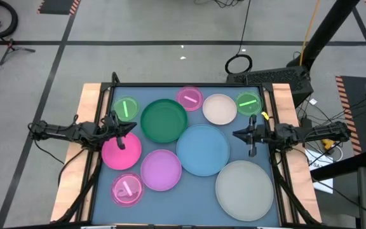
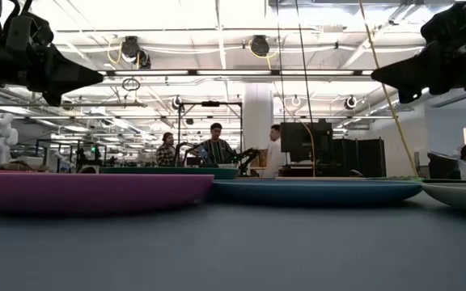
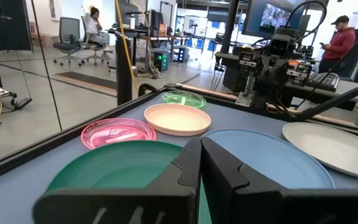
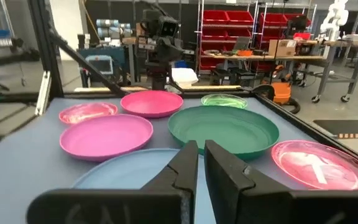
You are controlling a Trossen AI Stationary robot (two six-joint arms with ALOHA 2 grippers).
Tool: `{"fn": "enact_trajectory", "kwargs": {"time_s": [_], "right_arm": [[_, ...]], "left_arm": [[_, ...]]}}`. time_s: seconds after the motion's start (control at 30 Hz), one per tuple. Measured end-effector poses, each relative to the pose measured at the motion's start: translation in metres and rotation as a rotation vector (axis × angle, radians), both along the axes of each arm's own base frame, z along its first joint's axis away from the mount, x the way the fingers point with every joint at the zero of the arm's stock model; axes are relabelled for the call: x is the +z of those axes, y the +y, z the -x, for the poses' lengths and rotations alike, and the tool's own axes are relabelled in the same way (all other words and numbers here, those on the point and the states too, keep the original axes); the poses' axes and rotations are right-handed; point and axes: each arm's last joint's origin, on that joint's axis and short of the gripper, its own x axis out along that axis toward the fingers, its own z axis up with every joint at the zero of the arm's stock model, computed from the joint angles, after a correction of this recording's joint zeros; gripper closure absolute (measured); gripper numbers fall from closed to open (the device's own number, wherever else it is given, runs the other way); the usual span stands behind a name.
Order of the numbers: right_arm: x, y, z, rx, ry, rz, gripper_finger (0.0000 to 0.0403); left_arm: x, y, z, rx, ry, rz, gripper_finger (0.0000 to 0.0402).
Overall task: Stack plastic plates
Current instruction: Stack the gray plate on top of the blue plate
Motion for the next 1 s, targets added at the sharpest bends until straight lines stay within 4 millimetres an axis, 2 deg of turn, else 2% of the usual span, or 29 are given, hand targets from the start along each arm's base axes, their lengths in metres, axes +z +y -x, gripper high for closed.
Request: {"fn": "enact_trajectory", "kwargs": {"time_s": [0.23,0.4,0.5,0.8,1.0], "right_arm": [[0.015,0.000,0.000,0.000,-0.154,-0.023,0.0381],[0.015,0.001,-0.006,-0.003,-0.121,-0.016,0.0381],[0.022,0.001,-0.011,-0.005,-0.090,-0.012,0.0381],[0.046,0.001,-0.033,-0.129,0.000,-0.046,0.0381],[0.060,0.003,-0.051,-0.136,0.041,-0.087,0.0381]], "left_arm": [[0.017,0.000,0.002,-0.004,-0.207,0.088,0.0385],[0.034,0.001,0.006,-0.011,-0.394,0.131,0.0385],[0.041,0.001,0.009,-0.010,-0.471,0.121,0.0385],[0.049,0.002,0.014,0.023,-0.522,0.003,0.0385],[0.049,0.002,0.013,0.034,-0.498,-0.043,0.0385]]}}
